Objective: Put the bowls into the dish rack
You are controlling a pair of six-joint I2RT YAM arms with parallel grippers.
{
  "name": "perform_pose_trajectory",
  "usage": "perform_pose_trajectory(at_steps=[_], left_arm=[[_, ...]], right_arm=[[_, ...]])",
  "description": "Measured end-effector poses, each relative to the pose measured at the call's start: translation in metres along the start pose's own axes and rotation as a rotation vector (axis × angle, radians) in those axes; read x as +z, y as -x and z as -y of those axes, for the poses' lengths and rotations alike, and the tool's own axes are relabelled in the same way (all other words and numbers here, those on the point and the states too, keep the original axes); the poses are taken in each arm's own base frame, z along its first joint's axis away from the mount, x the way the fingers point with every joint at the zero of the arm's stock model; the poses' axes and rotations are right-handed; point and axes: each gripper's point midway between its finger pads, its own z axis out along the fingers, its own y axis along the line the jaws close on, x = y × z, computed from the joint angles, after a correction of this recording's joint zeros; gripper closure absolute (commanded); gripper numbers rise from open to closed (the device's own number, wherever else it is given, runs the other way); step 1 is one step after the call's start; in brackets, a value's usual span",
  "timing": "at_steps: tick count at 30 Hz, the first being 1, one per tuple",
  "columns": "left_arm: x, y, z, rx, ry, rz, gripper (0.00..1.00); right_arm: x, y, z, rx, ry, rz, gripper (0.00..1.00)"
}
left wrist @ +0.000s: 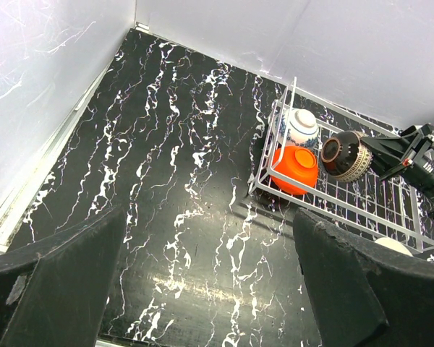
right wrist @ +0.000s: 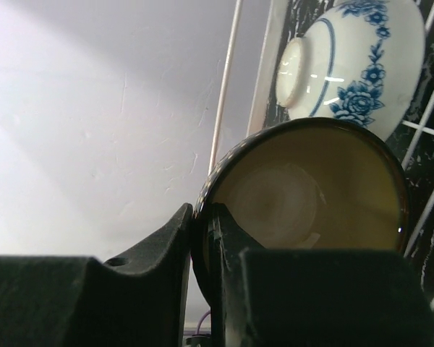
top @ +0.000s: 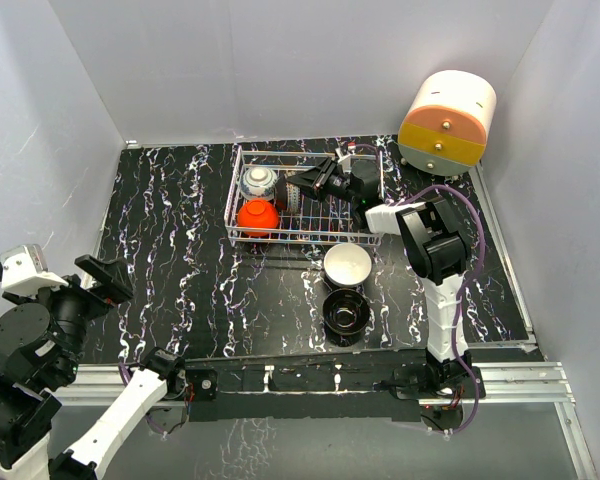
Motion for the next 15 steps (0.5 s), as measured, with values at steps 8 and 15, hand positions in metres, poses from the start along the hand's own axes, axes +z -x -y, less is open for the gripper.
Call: perform_pose_trajectory(at_steps=[8,15], left_arm=[[0.0,0.0,0.0,0.0,0.0,0.0,0.03],[-0.002,0.004,0.0,-0.006,-0.004,0.01,0.03]], right_arm=[[-0.001,0.005,0.019,0.019,-0.076,0.031,0.81],[-0.004,0.01,0.025,0.028,-0.104,0.063,0.71]])
